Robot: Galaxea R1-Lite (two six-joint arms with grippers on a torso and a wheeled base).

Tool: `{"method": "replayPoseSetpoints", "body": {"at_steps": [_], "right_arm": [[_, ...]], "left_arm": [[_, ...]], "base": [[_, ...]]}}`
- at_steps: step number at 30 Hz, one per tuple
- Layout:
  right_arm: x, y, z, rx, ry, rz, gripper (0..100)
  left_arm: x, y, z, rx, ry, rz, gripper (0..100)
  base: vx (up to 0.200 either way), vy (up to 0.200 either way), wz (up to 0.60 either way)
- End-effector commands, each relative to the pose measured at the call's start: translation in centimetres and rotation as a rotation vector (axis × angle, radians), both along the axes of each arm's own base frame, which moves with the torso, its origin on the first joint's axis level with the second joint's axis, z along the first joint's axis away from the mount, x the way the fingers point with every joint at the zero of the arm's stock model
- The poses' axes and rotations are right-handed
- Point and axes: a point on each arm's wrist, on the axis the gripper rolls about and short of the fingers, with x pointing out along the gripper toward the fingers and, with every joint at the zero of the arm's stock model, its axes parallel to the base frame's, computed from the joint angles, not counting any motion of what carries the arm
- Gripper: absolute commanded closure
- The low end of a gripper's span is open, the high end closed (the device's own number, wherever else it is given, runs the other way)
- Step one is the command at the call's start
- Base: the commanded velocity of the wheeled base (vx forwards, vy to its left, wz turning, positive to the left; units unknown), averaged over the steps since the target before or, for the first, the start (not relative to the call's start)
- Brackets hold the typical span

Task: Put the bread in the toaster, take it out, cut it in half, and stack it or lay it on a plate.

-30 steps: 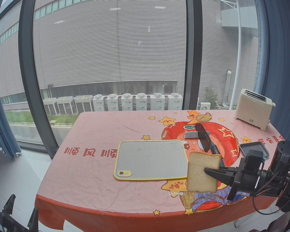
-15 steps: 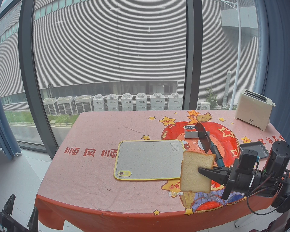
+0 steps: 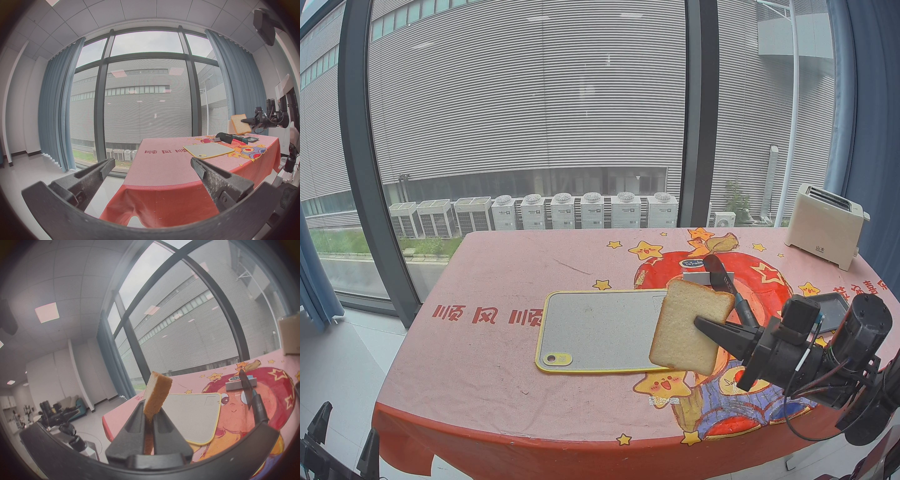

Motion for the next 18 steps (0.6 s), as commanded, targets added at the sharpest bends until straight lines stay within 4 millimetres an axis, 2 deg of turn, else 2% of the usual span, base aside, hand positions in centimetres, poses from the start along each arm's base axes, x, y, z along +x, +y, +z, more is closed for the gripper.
{"method": "replayPoseSetpoints", "body": {"at_steps": [1,5,18], "right_arm": [[0.8,1.7,-2.0,-0.003,0.070,-0.017,100],[0.9,2.6,-1.4,0.089,0.126,-0.024,100],[2.0,2.9,-0.6,0.240,0.215,-0.069,100]], "left_arm": [[0.1,0.0,-0.4,0.000,0.017,-0.001,0],[0.1,0.0,-0.4,0.000,0.017,0.001,0],[0.1,0.0,-0.4,0.000,0.017,-0.001,0]], "base": [[0.000,0.000,0.00],[0.000,0.000,0.00],[0.000,0.000,0.00]]}}
